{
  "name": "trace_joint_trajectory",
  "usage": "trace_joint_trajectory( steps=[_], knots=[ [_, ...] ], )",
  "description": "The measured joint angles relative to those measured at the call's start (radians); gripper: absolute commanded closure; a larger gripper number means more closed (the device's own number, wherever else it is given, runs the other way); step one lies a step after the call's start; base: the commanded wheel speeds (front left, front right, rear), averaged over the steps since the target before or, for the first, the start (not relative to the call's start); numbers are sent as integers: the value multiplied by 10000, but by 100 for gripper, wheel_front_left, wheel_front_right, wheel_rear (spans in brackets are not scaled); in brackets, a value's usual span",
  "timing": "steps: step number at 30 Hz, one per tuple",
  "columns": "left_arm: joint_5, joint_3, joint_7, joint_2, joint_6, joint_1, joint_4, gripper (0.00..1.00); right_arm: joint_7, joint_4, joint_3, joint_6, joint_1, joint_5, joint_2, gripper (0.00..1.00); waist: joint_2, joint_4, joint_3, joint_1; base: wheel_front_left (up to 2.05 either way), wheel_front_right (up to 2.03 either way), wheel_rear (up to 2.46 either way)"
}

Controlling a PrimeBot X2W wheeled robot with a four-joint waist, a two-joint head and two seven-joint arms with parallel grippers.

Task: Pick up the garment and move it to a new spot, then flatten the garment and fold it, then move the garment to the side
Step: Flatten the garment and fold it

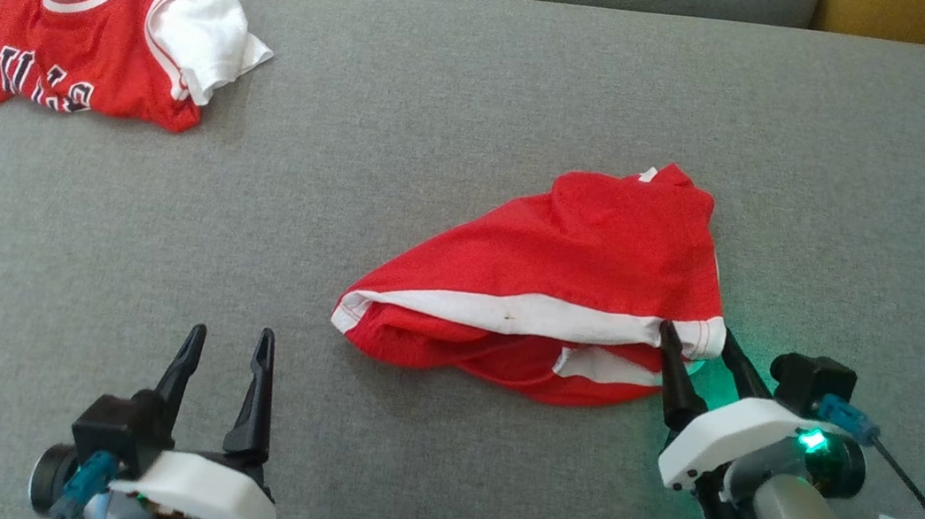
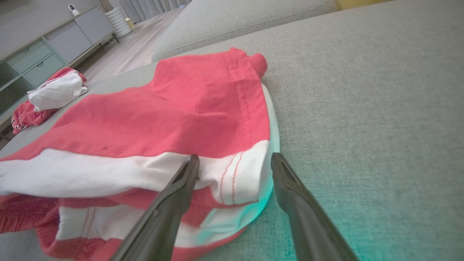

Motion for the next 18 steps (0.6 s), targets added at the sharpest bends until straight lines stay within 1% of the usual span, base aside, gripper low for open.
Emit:
trace_joint_trajectory(
  steps=[2,3,4,7,8,9,13,15,17,18],
  knots=[
    [0,6,2,2,0,-2,0,0,-2,56,115,0,0,73,0,0,0,-21,13,0,0,0,0],
    [0,6,2,2,0,-2,0,0,-2,86,176,0,0,82,0,2,0,-35,18,0,0,0,0],
    [0,8,2,2,0,-4,0,0,-2,117,236,0,0,96,0,15,0,-49,22,0,0,0,0],
    [0,10,2,0,0,-6,0,0,-111,155,324,0,-9,151,0,41,0,-83,30,0,0,0,0],
    [0,10,2,0,0,-6,0,0,-134,155,336,0,-20,150,-4,46,0,-94,28,0,0,0,0],
    [0,10,2,0,0,-6,0,0,-192,153,349,0,-39,150,-10,51,0,-109,26,0,0,0,0],
    [0,15,2,0,0,-7,-2,0,-307,111,382,0,-207,52,-42,55,0,-172,20,0,0,0,0],
    [0,13,2,0,0,-7,0,0,-351,0,383,0,-261,2,-65,61,0,-213,6,0,0,0,0],
    [0,10,2,0,0,-7,0,0,-410,-73,391,0,-261,-73,-86,71,0,-258,-16,0,0,0,0],
    [0,6,2,0,0,-7,2,0,-431,-115,395,0,-260,-96,-92,83,0,-281,-29,0,0,0,0]
  ],
)
